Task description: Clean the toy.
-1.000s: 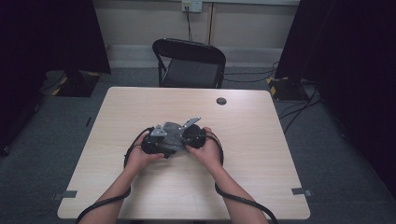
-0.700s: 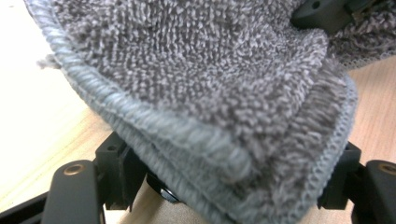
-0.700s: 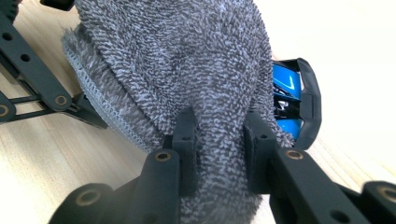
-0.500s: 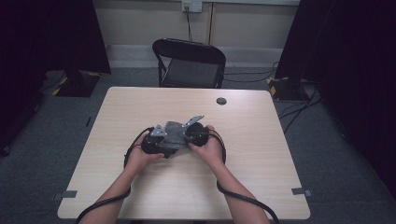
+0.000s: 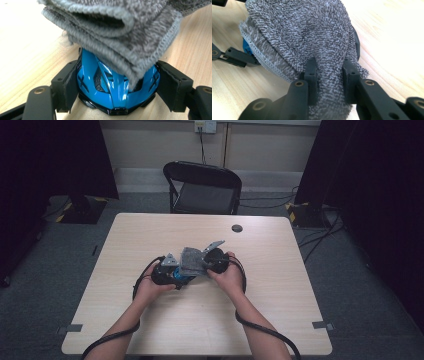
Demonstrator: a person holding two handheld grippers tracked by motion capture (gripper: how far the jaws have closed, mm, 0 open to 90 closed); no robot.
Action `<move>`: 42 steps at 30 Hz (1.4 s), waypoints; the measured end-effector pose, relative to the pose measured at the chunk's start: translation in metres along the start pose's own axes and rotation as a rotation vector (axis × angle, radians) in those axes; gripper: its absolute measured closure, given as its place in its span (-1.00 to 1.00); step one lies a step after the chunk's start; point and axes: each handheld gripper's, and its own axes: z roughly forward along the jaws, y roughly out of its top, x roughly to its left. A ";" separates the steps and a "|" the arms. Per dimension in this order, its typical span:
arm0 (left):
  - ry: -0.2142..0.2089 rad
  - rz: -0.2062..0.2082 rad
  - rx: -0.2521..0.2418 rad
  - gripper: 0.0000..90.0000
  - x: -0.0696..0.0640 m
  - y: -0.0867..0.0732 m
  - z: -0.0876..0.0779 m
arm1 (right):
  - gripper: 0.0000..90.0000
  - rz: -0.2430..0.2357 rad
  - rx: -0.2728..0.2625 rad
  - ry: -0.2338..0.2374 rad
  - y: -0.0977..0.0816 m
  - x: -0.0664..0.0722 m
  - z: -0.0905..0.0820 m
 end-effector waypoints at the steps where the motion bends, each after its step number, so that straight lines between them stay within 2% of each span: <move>1: 0.000 0.000 -0.001 -0.43 0.000 0.000 0.000 | 0.58 0.000 0.001 -0.005 0.000 -0.001 0.000; 16: 0.000 0.000 0.000 -0.43 0.000 0.000 0.000 | 0.58 0.063 0.010 -0.053 -0.006 -0.030 -0.005; 30: 0.000 0.000 0.000 -0.43 0.000 0.000 0.000 | 0.58 0.087 0.021 -0.085 -0.012 -0.045 -0.004; 42: 0.001 -0.002 0.000 -0.43 0.000 0.000 0.000 | 0.58 0.089 0.027 -0.106 -0.017 -0.051 -0.002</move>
